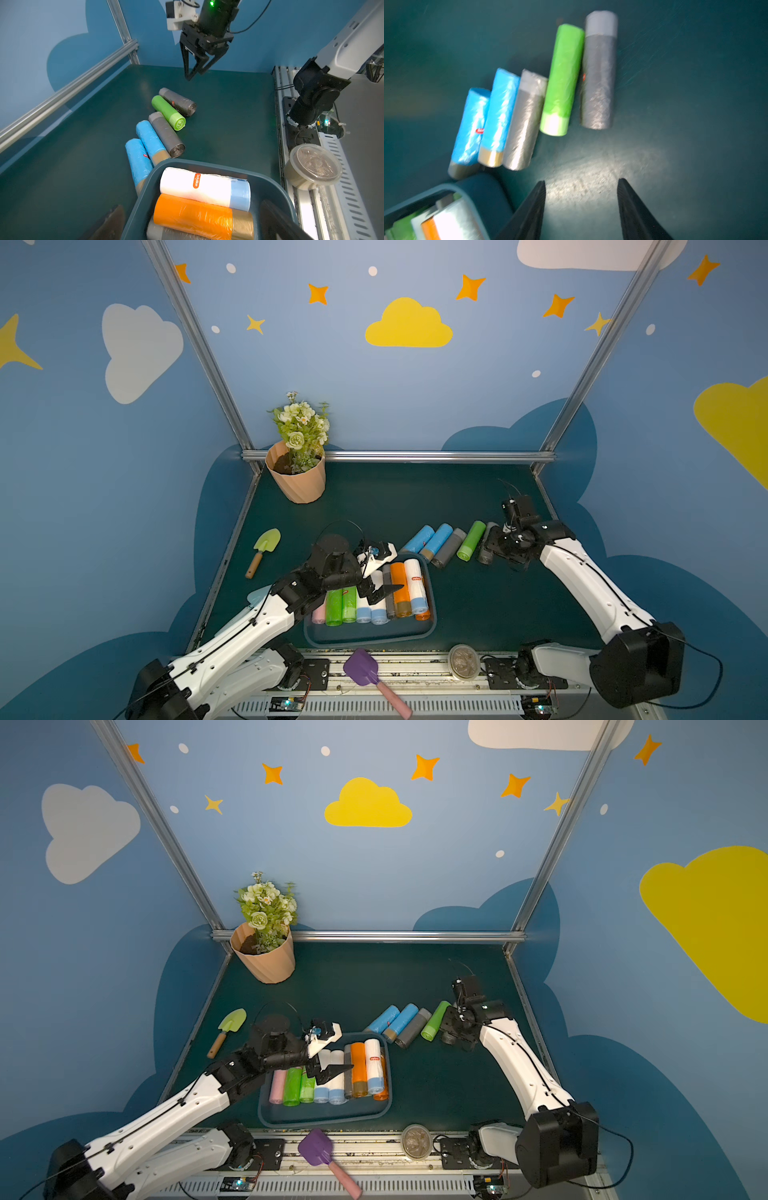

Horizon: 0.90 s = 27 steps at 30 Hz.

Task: Put the roll of trash bags into the storage box
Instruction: Pick up the roll of trash bags from the center of the board.

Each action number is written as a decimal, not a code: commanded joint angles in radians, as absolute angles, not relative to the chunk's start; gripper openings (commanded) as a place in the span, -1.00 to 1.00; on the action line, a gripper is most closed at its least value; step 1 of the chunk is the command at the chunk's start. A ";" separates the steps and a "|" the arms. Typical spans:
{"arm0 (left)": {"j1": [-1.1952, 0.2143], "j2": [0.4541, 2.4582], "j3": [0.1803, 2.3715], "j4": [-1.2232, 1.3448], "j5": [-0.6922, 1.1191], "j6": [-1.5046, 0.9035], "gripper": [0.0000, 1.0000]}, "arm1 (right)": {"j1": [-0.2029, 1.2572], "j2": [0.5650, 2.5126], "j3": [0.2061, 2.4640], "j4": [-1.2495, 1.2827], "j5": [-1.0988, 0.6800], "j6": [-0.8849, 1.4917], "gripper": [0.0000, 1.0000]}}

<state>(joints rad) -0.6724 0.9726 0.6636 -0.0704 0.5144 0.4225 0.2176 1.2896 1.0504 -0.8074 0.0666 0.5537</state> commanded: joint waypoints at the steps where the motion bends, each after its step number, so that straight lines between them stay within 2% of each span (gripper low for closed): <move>1: -0.675 1.009 0.703 -0.060 0.546 0.416 1.00 | 0.144 1.353 1.059 -0.764 0.019 0.455 0.08; 6: -0.675 1.002 0.696 -0.073 0.583 0.428 1.00 | 0.082 1.474 1.062 -0.682 0.006 0.380 0.08; 14: -0.675 0.968 0.687 -0.086 0.583 0.437 1.00 | 0.077 1.619 1.071 -0.542 -0.064 0.326 0.06; 27: -0.675 0.976 0.699 -0.117 0.595 0.454 1.00 | 0.082 1.742 1.107 -0.535 -0.024 0.309 0.02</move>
